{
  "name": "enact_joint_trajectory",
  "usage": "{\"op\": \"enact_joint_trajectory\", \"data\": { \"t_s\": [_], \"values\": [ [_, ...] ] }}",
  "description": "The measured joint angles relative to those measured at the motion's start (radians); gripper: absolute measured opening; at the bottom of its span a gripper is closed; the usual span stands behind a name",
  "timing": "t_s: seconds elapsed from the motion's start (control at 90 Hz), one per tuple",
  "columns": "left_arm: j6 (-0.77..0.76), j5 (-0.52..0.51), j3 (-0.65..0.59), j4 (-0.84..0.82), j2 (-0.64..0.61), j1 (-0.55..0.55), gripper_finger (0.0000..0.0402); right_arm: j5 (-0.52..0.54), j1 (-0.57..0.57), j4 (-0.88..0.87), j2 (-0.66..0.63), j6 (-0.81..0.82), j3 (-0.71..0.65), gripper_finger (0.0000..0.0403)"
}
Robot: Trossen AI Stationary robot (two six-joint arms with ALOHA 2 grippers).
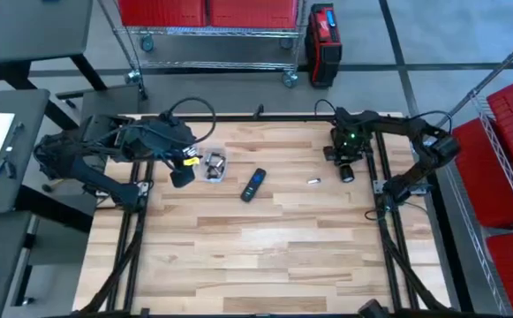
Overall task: Insert battery
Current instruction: Close the flashlight battery compartment, then open the remote control battery compartment
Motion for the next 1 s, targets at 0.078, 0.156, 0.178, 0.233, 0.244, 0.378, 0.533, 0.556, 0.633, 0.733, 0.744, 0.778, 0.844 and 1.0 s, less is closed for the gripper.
{"op": "enact_joint_trajectory", "data": {
  "t_s": [0.078,0.156,0.178,0.233,0.244,0.378,0.533,0.556,0.633,0.733,0.744,0.778,0.844,1.0],
  "values": [
    [0.0,0.0,0.0,-0.001,0.0,0.0,0.0235,0.01,-0.003,-0.04,-0.029,0.003,0.024,0.027],
    [0.0,0.0,0.0,0.0,0.0,0.0,0.0235,0.0,0.0,-0.092,-0.055,0.002,0.05,0.0277],
    [0.0,0.0,0.0,-0.001,0.0,0.0,0.0235,-0.011,0.001,-0.106,-0.063,0.003,0.059,0.0278],
    [0.0,0.0,0.0,-0.001,0.0,0.0,0.0235,-0.019,0.001,-0.134,-0.093,0.003,0.084,0.0279],
    [0.0,0.0,0.0,-0.001,0.0,0.0,0.0235,-0.019,0.001,-0.139,-0.098,0.003,0.088,0.0279],
    [0.007,0.0,0.0,-0.002,0.0,0.0,0.0235,-0.027,0.0,-0.191,-0.169,0.009,0.145,0.028],
    [0.008,0.0,0.0,-0.002,0.0,0.0,0.0235,-0.1,0.019,-0.216,-0.262,0.017,0.213,0.0281],
    [0.008,0.0,0.0,-0.002,0.0,0.0,0.0235,-0.106,0.025,-0.214,-0.276,0.02,0.221,0.0281],
    [0.003,0.0,0.0,-0.002,0.0,0.0,0.0235,-0.112,0.054,-0.202,-0.322,0.022,0.24,0.0281],
    [0.004,0.0,0.0,-0.003,0.0,0.0,0.0235,-0.114,0.099,-0.19,-0.37,0.015,0.241,0.0281],
    [0.004,0.0,0.0,-0.003,0.0,0.0,0.0235,-0.114,0.104,-0.192,-0.373,0.015,0.241,0.0281],
    [0.003,0.0,0.0,-0.003,0.0,0.0,0.0235,-0.114,0.121,-0.197,-0.382,0.015,0.239,0.0281],
    [0.001,0.0,0.0,-0.007,0.0,0.0,0.0235,-0.117,0.156,-0.197,-0.395,0.015,0.224,0.0282],
    [-0.012,0.0,0.0,-0.05,0.0,0.0,0.0235,-0.147,0.255,-0.193,-0.398,0.015,0.193,0.0282]
  ]
}}
